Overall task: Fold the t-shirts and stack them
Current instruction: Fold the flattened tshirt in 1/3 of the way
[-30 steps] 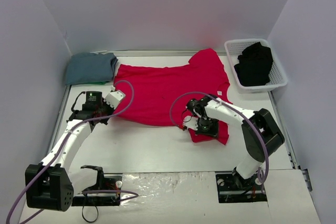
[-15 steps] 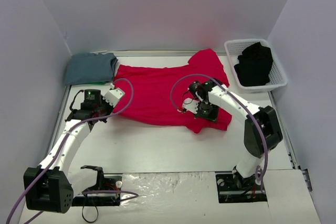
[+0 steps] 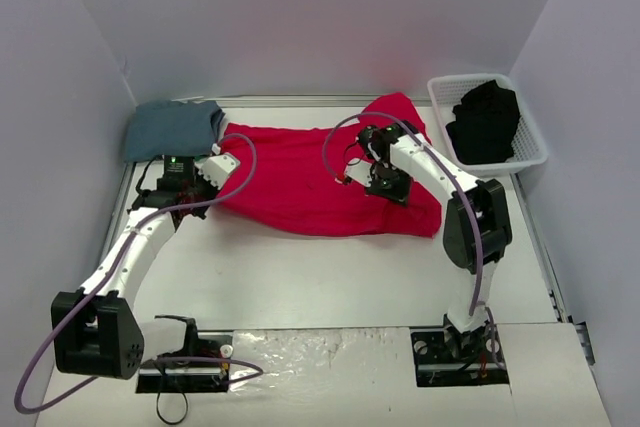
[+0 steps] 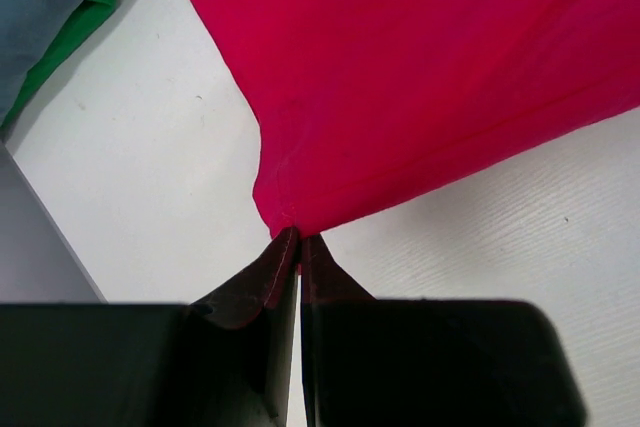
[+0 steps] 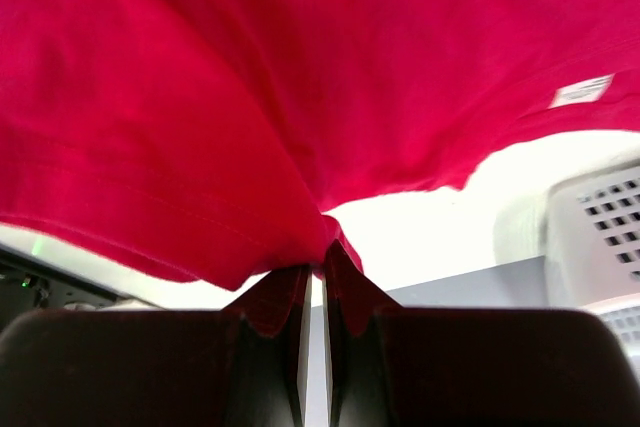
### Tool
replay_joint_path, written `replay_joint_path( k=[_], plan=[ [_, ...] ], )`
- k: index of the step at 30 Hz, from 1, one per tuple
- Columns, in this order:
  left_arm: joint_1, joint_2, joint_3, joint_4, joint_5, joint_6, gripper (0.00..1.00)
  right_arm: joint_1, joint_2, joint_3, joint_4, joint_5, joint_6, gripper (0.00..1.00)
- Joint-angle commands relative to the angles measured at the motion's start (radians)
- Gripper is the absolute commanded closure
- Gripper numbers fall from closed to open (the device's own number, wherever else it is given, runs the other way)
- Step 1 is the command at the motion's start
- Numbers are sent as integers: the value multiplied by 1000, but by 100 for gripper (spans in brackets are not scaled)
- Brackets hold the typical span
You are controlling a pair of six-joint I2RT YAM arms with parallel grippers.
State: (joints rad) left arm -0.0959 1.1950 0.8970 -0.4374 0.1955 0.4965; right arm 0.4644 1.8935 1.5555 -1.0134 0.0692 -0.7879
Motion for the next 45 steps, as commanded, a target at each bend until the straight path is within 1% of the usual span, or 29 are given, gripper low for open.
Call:
replay_joint_path(
  k=[1, 6, 11, 15, 23, 32, 38, 45],
  plan=[
    [7, 38, 78, 12, 21, 7, 98, -21, 61, 116, -99, 26, -25, 100],
    [5, 121, 138, 12, 16, 20, 98, -36, 144, 276, -132, 32, -31, 100],
    [7, 184, 167, 28, 2, 37, 98, -55, 242, 386, -146, 47, -39, 100],
    [9, 267, 206, 34, -14, 45, 98, -66, 315, 475, -163, 47, -48, 100],
    [9, 422, 316, 49, -60, 51, 98, -96, 443, 639, -171, 75, -71, 100],
    [10, 543, 393, 51, -77, 63, 98, -125, 527, 730, -168, 75, -85, 100],
    [9, 572, 401, 54, -82, 65, 98, -129, 573, 761, -154, 73, -85, 100],
    [10, 607, 413, 54, -88, 76, 97, -129, 592, 768, -133, 76, -83, 100]
  ],
)
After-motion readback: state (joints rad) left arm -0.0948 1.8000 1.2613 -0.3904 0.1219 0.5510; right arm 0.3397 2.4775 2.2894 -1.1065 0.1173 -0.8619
